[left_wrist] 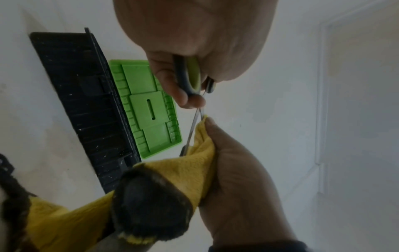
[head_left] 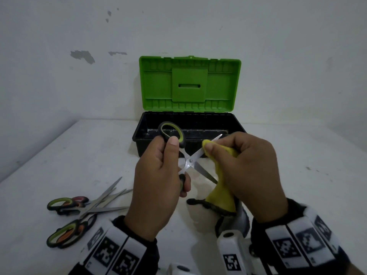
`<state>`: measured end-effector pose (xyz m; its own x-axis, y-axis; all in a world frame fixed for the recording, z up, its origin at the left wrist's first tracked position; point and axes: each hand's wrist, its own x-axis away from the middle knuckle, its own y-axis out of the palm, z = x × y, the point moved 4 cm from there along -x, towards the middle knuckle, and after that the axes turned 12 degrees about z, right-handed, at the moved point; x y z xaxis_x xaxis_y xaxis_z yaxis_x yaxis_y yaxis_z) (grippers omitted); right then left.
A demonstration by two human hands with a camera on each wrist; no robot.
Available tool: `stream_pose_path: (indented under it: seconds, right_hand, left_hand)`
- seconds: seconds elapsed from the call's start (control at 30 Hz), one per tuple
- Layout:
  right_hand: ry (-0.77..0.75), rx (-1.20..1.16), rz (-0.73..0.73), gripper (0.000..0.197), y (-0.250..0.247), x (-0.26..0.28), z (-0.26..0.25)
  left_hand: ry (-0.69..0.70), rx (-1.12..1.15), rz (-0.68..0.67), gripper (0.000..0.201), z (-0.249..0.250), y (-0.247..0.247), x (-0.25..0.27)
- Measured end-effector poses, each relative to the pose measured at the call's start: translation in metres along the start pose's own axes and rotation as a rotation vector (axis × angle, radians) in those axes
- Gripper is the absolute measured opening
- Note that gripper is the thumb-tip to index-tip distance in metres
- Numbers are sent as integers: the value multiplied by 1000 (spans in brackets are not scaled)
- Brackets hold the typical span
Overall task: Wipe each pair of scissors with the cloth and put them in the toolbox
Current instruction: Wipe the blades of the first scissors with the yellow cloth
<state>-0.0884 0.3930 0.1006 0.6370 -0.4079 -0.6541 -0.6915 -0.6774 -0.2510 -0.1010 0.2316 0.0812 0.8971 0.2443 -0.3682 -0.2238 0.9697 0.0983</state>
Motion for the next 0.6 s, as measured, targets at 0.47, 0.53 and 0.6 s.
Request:
stream_pose_path:
  seconds: [0.47, 0.53, 0.6]
  right_hand:
    - [28, -50, -12, 14, -6, 2, -2]
    - [43, -61, -13, 15, -7, 1, -1]
    - [63, -75, 30, 15, -10, -7, 5]
  left_hand:
    - [9, 55, -48, 37, 2, -4, 0]
    - [27, 64, -53, 37, 3, -4, 0]
    - [42, 59, -45, 36, 3, -3, 1]
